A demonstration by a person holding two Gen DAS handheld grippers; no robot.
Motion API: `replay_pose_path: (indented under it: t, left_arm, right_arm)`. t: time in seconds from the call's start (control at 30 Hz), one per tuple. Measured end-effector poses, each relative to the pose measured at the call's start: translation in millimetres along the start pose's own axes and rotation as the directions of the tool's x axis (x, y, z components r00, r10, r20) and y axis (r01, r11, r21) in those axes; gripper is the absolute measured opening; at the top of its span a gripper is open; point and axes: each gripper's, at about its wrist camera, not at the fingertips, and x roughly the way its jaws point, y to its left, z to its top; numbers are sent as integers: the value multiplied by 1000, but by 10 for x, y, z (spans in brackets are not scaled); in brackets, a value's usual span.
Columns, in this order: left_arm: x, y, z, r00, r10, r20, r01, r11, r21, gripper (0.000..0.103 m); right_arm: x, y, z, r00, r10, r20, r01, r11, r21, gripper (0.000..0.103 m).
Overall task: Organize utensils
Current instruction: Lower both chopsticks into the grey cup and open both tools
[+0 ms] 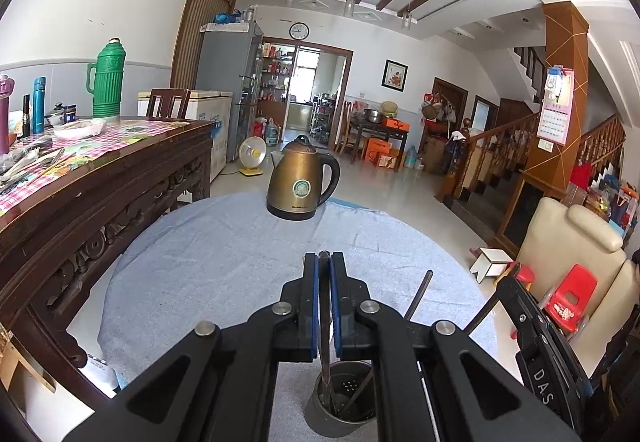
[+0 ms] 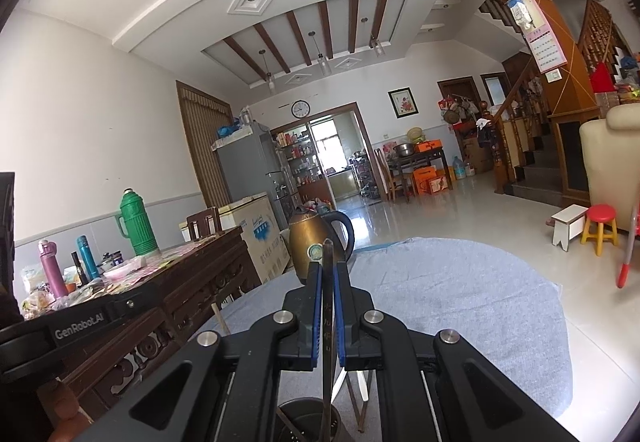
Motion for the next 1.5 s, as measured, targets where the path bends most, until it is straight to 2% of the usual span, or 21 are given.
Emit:
replay_pose_path:
  t: [0.6, 0.77, 0.93, 1.07, 1.1, 1.17, 1.23, 1.3, 1.37, 1.4, 1.5]
  left_arm:
    - [30, 4, -101, 998, 5, -55, -5, 1000, -2, 6]
    - [89, 34, -184, 995, -28, -93, 27, 1000, -12, 6]
    - [107, 105, -228, 995, -71, -70, 69, 997, -30, 6]
    - [139, 191, -237, 991, -109, -83, 104, 992, -65, 6]
    - [144, 205, -248, 989, -117, -90, 111, 991, -70, 9]
    - [151, 234, -257, 988, -118, -101, 111, 991, -74, 21]
    - [143, 266, -256, 989, -113, -98, 105, 991, -82, 55]
    - [94, 279, -250, 992, -100, -72, 94, 992, -84, 59]
    - [69, 275, -242, 994, -86, -71, 81, 995, -65, 60]
    - [59, 271, -243, 994, -77, -75, 73, 996, -55, 61]
    - [38, 271, -295, 994, -60, -91, 57, 998, -35, 65]
  right_arm:
    - [63, -9, -148, 995, 26, -98, -26, 1000, 2, 7]
    - [98, -10, -204, 990, 33, -139, -34, 999, -4, 7]
    - [144, -58, -267, 983, 46, -177, -43, 999, 18, 8]
    - [178, -69, -309, 977, 70, -200, -63, 997, 40, 8]
    - [183, -73, -314, 976, 76, -205, -69, 997, 45, 8]
    - [196, -60, -317, 973, 89, -212, -79, 995, 52, 8]
    - [189, -101, -297, 973, 94, -212, -81, 994, 70, 13]
    - [159, -173, -261, 976, 92, -196, -74, 993, 96, 25]
    - [129, -248, -231, 980, 85, -178, -64, 990, 123, 55]
    - [101, -305, -209, 984, 79, -159, -57, 989, 139, 59]
    - [56, -411, -172, 990, 40, -135, -21, 990, 138, 60]
